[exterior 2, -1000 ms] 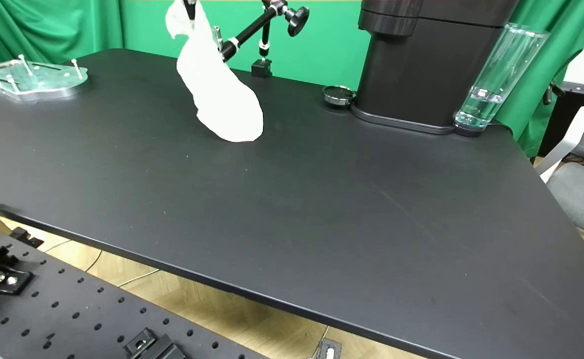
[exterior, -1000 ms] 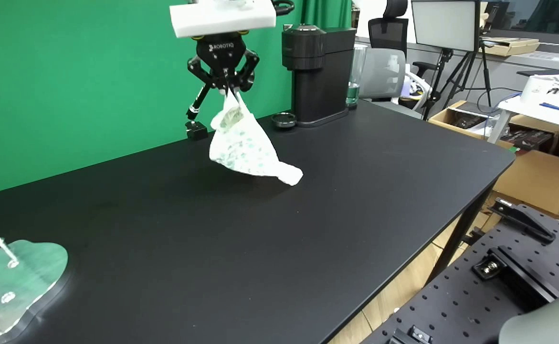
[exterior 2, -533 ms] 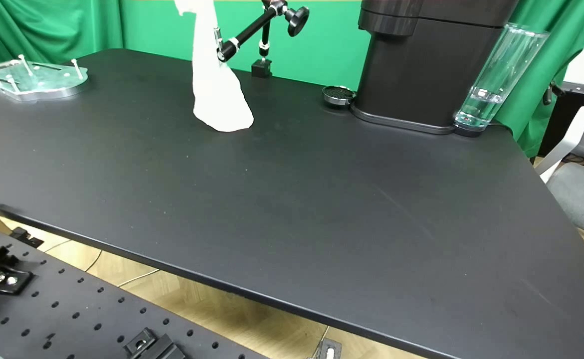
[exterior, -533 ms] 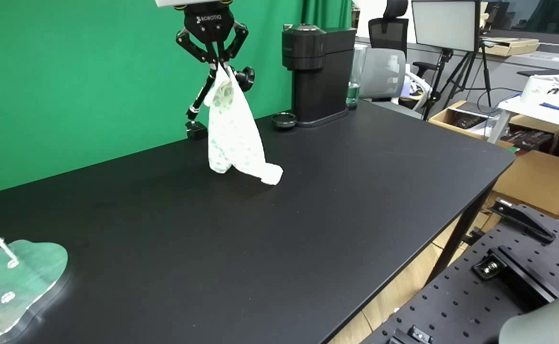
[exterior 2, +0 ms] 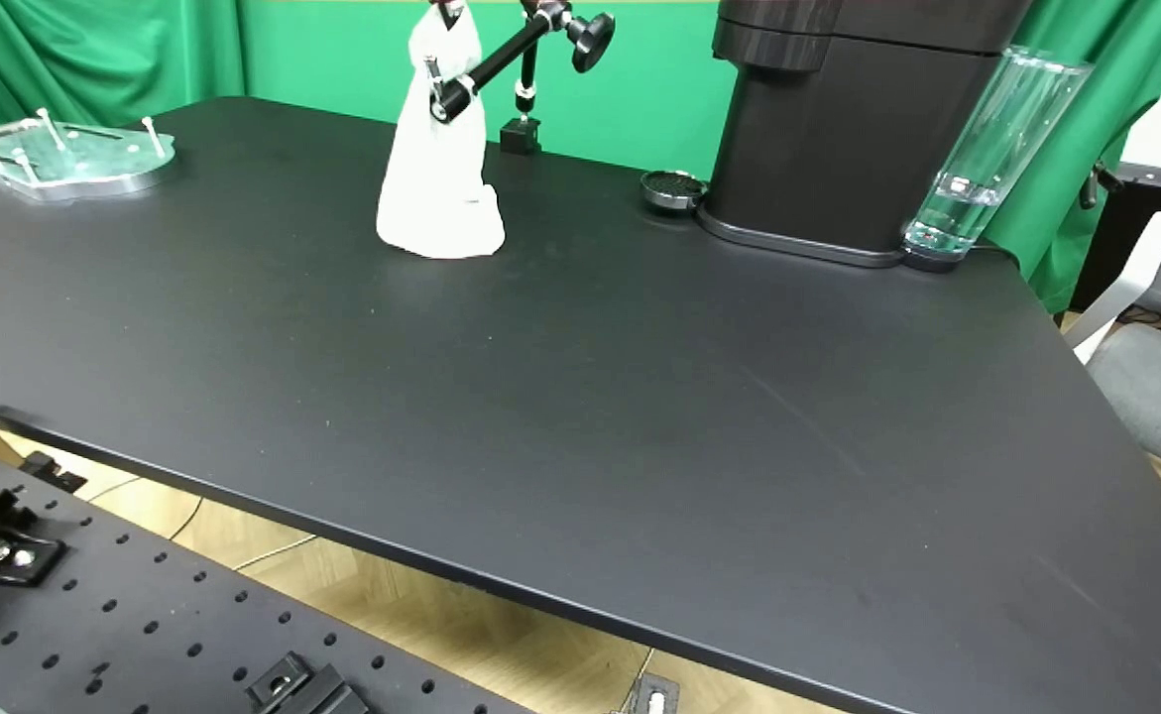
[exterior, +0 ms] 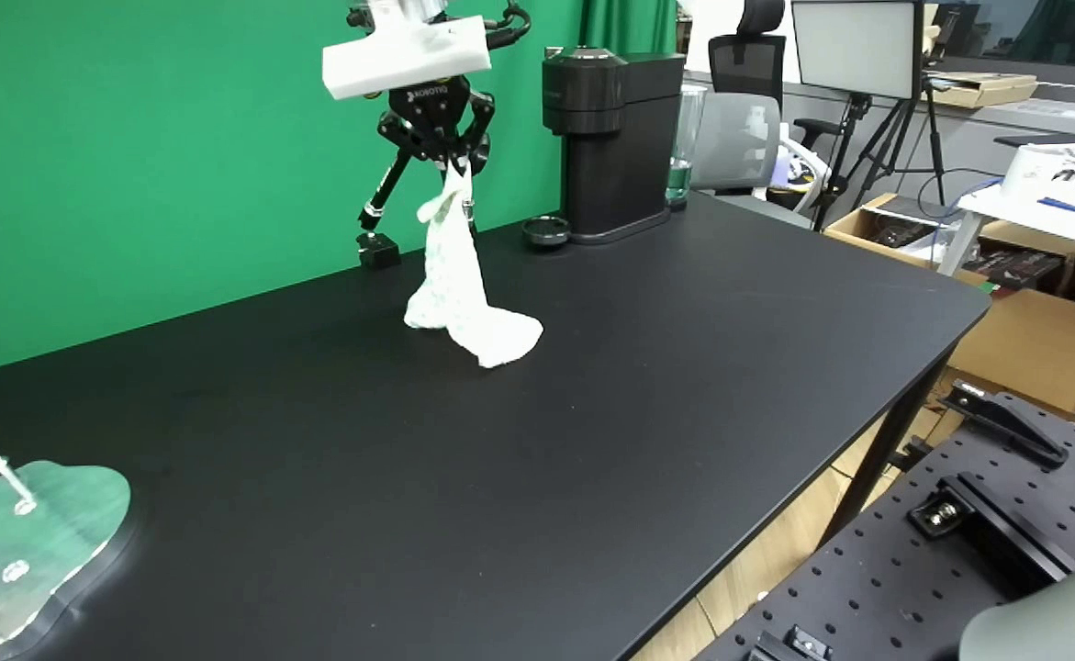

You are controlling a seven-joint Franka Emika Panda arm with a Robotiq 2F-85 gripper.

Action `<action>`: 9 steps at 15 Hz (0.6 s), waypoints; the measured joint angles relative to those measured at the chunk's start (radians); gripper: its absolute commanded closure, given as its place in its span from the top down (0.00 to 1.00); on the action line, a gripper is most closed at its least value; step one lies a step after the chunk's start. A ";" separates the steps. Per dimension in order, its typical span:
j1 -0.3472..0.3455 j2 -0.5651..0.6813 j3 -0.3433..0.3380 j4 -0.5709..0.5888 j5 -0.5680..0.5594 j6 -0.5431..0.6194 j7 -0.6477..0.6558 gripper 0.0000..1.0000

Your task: Hang the white cloth on the black stand

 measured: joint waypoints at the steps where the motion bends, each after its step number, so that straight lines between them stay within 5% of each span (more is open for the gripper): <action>1: 0.002 0.019 -0.011 0.012 -0.006 0.000 0.019 0.00; 9: -0.001 0.091 -0.114 0.099 -0.016 -0.002 0.064 0.00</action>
